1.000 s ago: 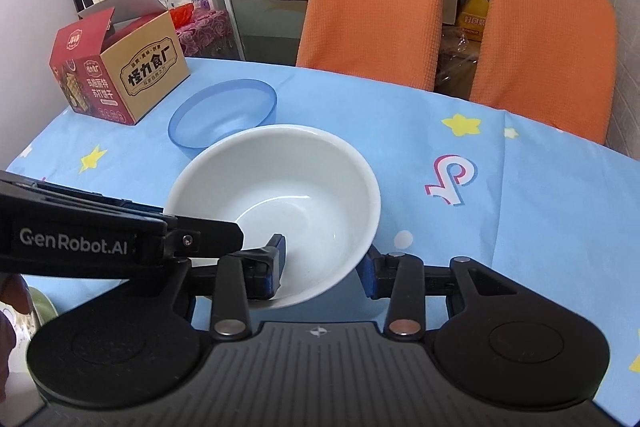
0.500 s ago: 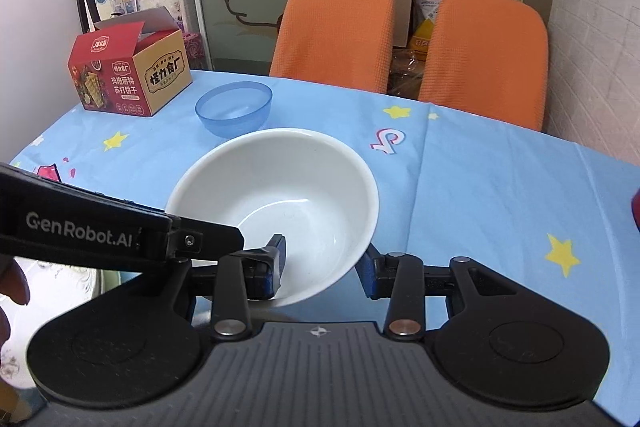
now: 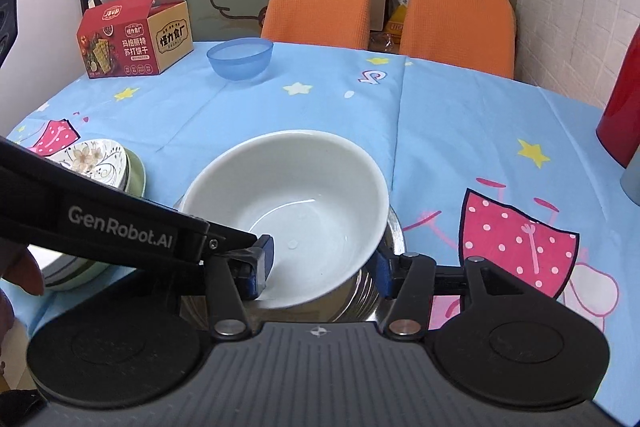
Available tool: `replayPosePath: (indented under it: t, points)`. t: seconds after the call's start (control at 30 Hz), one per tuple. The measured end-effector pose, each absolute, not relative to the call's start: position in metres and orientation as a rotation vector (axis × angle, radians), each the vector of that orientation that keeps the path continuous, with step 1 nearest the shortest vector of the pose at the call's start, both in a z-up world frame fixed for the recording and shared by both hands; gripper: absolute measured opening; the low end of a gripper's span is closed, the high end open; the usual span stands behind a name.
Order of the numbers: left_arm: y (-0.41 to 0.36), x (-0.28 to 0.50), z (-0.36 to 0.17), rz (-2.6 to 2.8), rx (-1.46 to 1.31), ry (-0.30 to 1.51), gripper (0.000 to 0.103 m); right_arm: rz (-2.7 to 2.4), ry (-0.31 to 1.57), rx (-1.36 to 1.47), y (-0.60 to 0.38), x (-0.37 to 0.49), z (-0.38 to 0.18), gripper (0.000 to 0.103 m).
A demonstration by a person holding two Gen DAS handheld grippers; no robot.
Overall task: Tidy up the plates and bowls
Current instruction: 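Lift the white bowl and carry it over the steel bowl, then lower the white bowl into the steel bowl and open the left gripper, then move the left gripper to the blue plastic bowl and grasp its rim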
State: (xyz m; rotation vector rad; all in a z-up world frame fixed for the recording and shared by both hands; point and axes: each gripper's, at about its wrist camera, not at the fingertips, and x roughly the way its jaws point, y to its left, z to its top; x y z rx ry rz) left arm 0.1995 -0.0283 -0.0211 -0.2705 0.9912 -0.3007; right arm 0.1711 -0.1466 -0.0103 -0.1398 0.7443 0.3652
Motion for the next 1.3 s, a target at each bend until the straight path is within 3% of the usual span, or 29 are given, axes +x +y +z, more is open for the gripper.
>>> replayPosePath:
  t: [0.37, 0.4, 0.43, 0.47, 0.73, 1.3]
  points:
    - [-0.021, 0.189, -0.009, -0.334, -0.236, 0.873, 0.064, 0.335, 0.667, 0.026, -0.168, 0.151, -0.007, 0.088]
    - [-0.02, 0.187, -0.007, -0.316, -0.232, 0.858, 0.081, 0.325, 0.657, 0.045, -0.17, 0.148, -0.005, 0.093]
    - [-0.019, 0.185, -0.005, -0.286, -0.223, 0.839, 0.089, 0.3, 0.653, 0.051, -0.171, 0.145, -0.005, 0.103]
    - [-0.018, 0.183, -0.003, -0.268, -0.215, 0.815, 0.1, 0.276, 0.648, 0.051, -0.172, 0.141, -0.004, 0.103]
    - [0.002, 0.167, 0.006, -0.197, -0.242, 0.719, 0.1, 0.192, 0.62, 0.146, -0.187, 0.112, -0.018, 0.103]
    - [0.038, 0.171, -0.004, -0.101, -0.291, 0.75, 0.1, 0.144, 0.654, 0.23, -0.197, 0.111, -0.021, 0.103]
